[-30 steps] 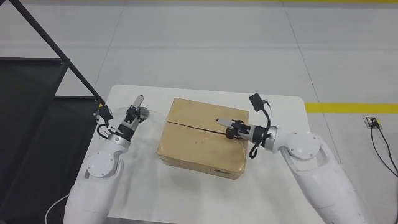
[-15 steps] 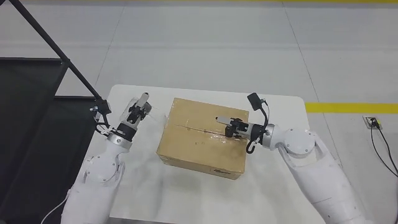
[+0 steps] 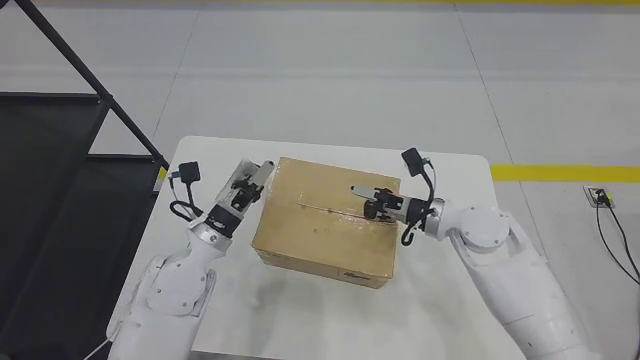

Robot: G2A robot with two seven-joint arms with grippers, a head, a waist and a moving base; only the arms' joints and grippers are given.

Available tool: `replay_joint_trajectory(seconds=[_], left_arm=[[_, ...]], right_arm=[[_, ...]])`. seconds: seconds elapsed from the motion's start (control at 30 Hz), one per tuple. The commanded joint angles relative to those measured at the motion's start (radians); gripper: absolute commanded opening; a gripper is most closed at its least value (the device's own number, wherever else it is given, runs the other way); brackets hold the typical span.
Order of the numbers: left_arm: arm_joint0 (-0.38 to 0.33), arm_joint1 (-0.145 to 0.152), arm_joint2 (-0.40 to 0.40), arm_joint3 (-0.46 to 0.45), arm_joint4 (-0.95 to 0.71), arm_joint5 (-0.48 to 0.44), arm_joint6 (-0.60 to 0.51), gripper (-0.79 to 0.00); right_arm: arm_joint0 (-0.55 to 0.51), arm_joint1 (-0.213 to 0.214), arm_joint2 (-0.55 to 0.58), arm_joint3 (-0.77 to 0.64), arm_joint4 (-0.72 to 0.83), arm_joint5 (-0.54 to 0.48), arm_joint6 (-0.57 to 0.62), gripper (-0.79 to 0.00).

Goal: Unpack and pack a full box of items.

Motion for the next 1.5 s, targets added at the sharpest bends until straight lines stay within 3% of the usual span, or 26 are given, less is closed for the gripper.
replay_joint_trajectory(seconds=[0.0,0.23,0.5,0.73,1.47], left_arm=[[0.005,0.000,0.010,-0.014,0.016,0.009,-0.008,0.000],[-0.001,-0.004,0.050,-0.034,0.057,0.050,-0.029,0.000],[-0.029,-0.008,0.080,-0.027,0.079,0.100,-0.065,0.000],[-0.058,-0.012,0.115,-0.014,0.110,0.134,-0.107,0.000],[-0.135,-0.044,0.256,0.047,0.121,0.150,-0.117,0.000]], right_arm=[[-0.005,0.001,0.005,-0.001,0.003,-0.009,-0.001,0.000],[-0.047,0.009,0.050,-0.027,0.032,-0.079,-0.043,0.000],[-0.172,0.032,0.157,-0.139,0.041,-0.176,-0.116,0.000],[-0.232,0.045,0.209,-0.181,0.049,-0.170,-0.119,0.000],[-0.274,0.057,0.239,-0.180,0.067,-0.185,-0.126,0.000]])
